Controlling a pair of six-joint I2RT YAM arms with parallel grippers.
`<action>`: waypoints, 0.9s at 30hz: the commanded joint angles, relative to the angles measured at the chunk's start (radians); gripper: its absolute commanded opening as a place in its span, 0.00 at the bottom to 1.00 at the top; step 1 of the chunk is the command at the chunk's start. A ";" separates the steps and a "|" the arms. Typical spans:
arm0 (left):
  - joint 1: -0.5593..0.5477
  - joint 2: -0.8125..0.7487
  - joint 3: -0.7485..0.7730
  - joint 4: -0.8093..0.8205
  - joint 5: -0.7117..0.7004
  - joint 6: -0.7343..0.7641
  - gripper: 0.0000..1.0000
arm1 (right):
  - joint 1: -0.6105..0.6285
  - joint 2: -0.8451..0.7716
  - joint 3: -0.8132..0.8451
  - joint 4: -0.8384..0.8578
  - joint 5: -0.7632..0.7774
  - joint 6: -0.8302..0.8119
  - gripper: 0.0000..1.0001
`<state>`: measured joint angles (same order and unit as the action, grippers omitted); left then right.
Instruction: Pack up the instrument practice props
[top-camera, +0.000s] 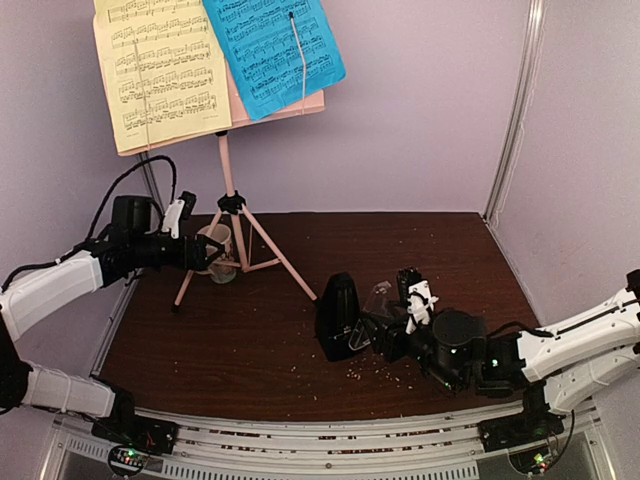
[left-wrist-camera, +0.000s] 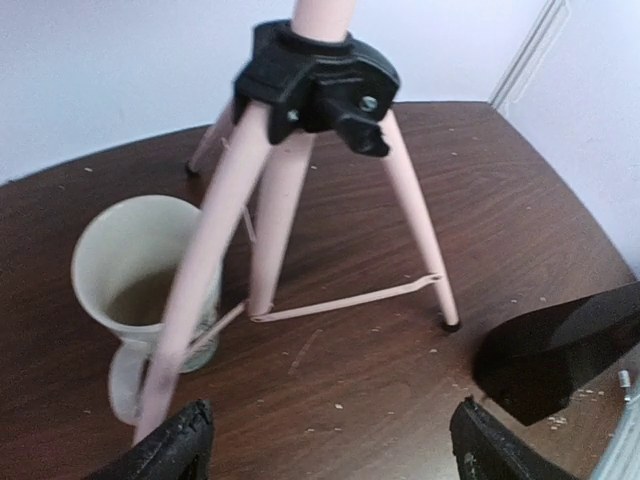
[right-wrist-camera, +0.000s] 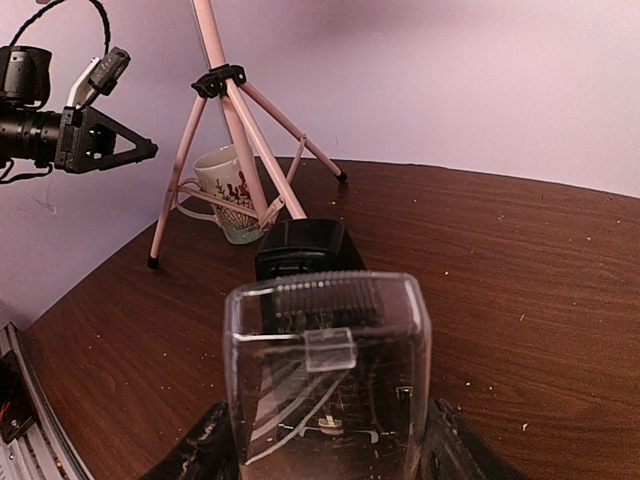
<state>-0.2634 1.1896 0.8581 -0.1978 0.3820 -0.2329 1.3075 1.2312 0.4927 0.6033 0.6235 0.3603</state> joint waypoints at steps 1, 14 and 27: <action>0.003 -0.059 -0.036 0.004 -0.206 0.140 0.87 | 0.010 0.064 0.035 0.133 0.068 -0.065 0.47; 0.008 -0.029 -0.052 0.034 -0.157 0.162 0.87 | 0.013 0.294 0.119 0.284 0.092 -0.164 0.48; 0.008 -0.029 -0.060 0.038 -0.155 0.158 0.87 | 0.012 0.356 0.094 0.372 0.175 -0.161 0.47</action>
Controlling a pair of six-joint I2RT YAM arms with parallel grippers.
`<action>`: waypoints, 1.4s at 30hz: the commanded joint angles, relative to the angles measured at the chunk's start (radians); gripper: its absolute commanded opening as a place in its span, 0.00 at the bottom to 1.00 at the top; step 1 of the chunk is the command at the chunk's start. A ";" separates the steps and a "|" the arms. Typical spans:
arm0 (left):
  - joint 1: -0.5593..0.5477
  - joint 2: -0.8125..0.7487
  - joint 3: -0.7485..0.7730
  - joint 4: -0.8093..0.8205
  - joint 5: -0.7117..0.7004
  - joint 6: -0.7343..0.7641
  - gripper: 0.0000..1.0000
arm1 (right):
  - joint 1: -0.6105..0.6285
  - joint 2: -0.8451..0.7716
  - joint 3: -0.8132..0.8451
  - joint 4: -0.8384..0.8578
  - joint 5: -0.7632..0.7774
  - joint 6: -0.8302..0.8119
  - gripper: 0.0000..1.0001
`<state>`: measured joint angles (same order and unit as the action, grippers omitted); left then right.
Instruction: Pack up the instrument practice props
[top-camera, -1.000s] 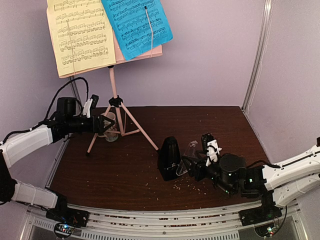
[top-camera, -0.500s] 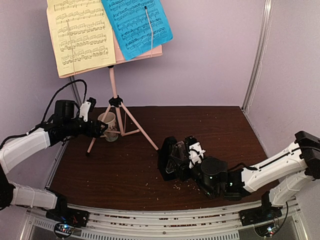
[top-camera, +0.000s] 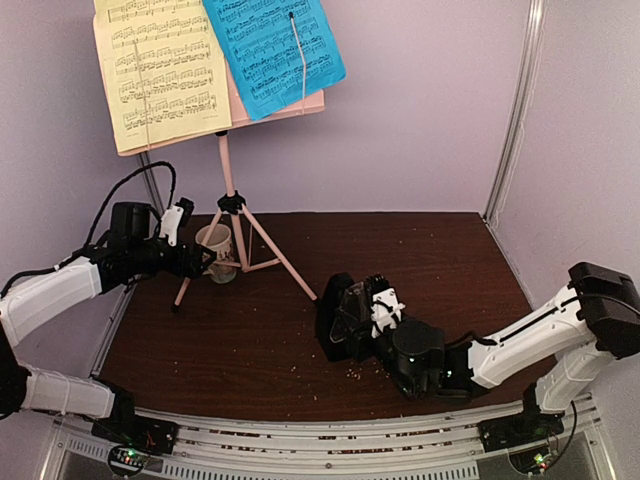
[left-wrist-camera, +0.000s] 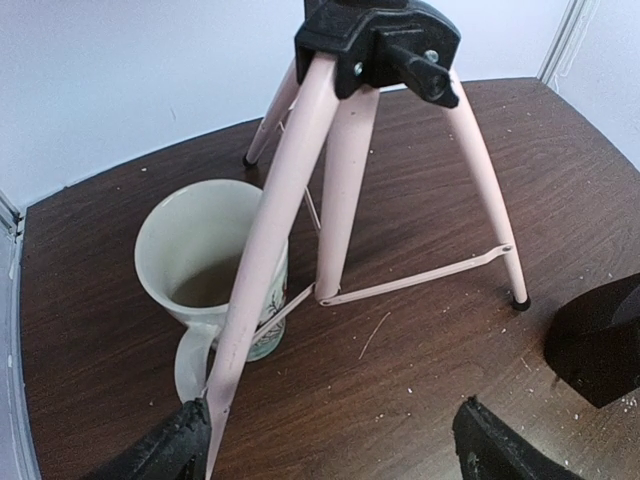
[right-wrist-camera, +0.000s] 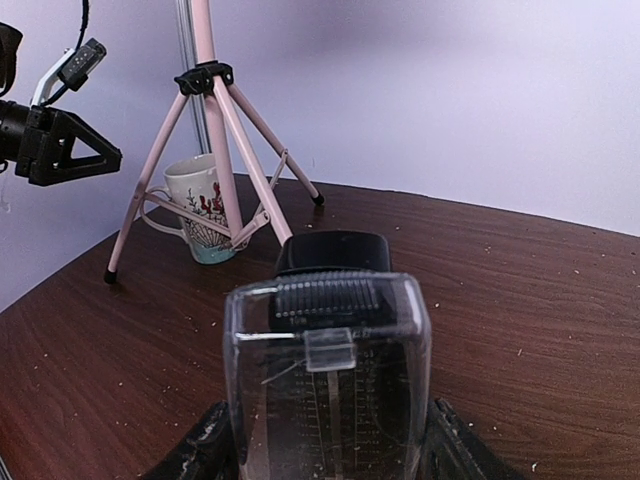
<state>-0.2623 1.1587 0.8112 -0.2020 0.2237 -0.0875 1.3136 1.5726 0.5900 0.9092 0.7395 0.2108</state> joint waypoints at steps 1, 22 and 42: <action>0.006 0.002 -0.014 0.043 0.006 0.013 0.87 | 0.006 0.018 -0.003 0.070 0.060 -0.010 0.47; 0.006 0.009 -0.015 0.047 0.012 0.012 0.87 | 0.005 0.119 -0.002 0.139 0.097 -0.009 0.47; 0.006 0.010 -0.017 0.047 0.018 0.011 0.87 | 0.010 0.147 -0.009 0.196 0.146 -0.012 0.47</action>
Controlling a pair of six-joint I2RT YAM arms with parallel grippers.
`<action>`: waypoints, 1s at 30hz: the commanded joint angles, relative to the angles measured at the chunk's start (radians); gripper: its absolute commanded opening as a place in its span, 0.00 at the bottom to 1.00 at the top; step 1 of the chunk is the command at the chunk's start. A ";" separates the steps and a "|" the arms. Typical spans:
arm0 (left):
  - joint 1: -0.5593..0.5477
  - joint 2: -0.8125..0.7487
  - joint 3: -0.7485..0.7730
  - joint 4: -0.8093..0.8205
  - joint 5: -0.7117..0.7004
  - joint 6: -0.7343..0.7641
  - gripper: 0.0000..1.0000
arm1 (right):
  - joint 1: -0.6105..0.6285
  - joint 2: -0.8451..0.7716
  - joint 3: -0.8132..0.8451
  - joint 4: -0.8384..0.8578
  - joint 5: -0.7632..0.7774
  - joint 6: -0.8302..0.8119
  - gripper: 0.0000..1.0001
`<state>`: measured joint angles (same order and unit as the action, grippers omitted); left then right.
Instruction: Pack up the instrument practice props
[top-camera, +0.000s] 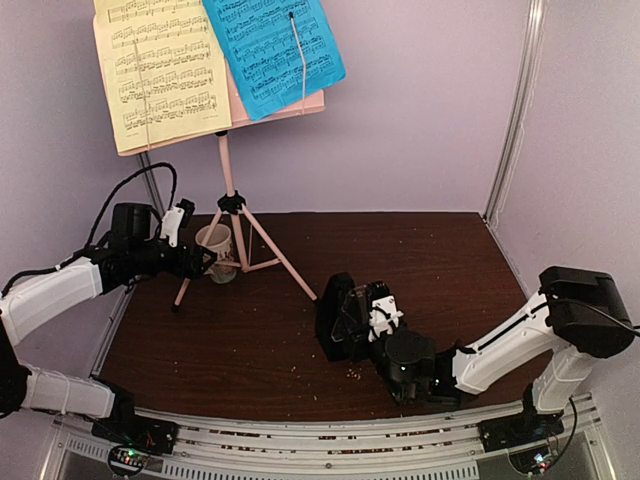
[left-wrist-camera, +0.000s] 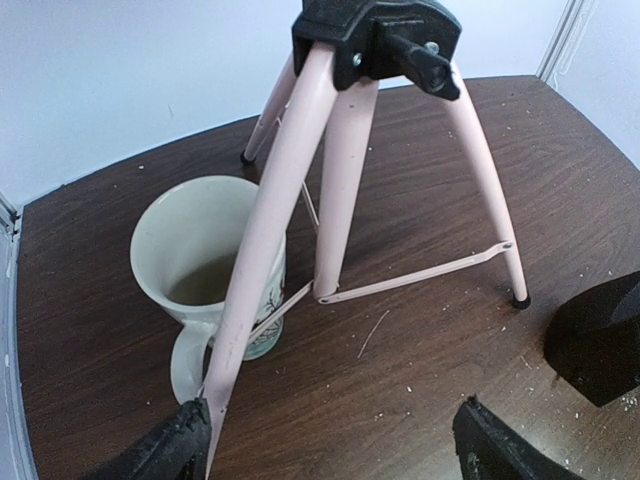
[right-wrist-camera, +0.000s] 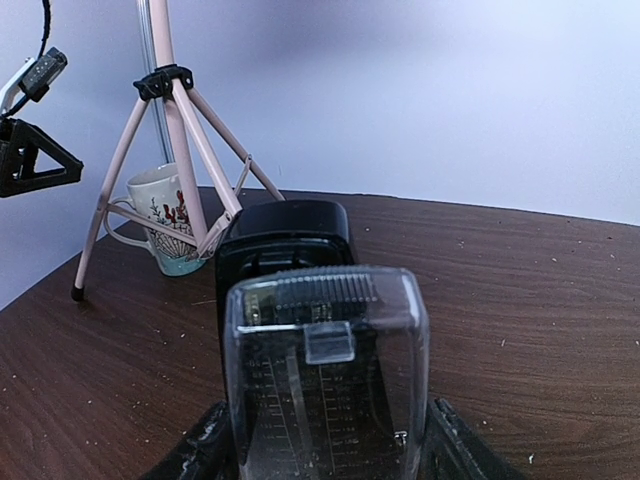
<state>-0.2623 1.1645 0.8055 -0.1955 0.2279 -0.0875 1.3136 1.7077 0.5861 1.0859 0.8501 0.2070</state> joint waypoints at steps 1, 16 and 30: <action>0.007 0.004 -0.012 0.041 0.014 0.011 0.87 | 0.012 0.013 -0.005 0.019 0.038 -0.010 0.47; 0.006 0.009 -0.011 0.039 0.018 0.010 0.87 | 0.041 0.049 0.037 0.012 0.090 -0.049 0.46; 0.007 0.011 -0.012 0.039 0.020 0.009 0.87 | 0.043 0.067 0.061 -0.019 0.102 -0.040 0.47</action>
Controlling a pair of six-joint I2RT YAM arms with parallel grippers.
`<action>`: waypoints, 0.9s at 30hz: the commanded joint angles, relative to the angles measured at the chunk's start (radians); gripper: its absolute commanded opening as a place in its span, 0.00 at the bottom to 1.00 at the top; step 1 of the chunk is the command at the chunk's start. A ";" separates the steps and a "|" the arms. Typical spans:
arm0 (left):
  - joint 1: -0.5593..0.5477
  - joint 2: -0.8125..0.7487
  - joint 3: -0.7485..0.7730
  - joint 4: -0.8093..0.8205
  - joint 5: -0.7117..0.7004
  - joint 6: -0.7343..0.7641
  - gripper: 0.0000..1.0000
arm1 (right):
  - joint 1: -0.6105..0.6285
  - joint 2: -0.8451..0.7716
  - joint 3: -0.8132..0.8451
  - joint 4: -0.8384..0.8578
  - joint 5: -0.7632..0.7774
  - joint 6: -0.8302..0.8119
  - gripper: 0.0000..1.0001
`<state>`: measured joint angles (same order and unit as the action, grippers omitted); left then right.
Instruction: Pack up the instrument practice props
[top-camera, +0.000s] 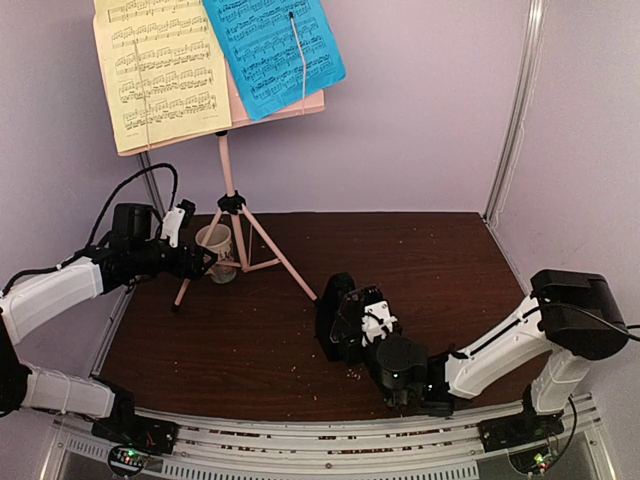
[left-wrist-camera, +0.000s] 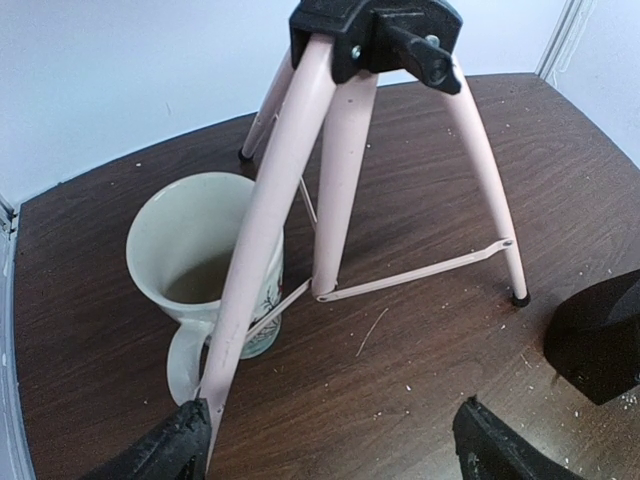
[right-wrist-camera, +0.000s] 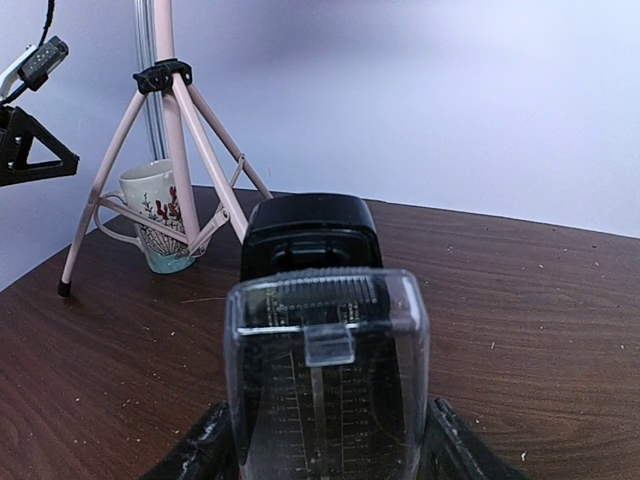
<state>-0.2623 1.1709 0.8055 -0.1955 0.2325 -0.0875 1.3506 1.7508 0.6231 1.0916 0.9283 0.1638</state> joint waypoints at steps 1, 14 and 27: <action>0.007 0.004 -0.012 0.039 0.015 0.010 0.87 | 0.006 0.026 0.025 -0.028 0.024 0.004 0.47; 0.006 0.005 -0.012 0.039 0.018 0.009 0.87 | 0.006 0.054 0.044 -0.083 0.026 0.046 0.47; 0.006 0.006 -0.014 0.038 0.022 0.006 0.87 | 0.004 0.066 0.058 -0.127 0.027 0.072 0.51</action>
<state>-0.2623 1.1728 0.8051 -0.1955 0.2428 -0.0875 1.3506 1.7824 0.6739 1.0481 0.9546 0.2134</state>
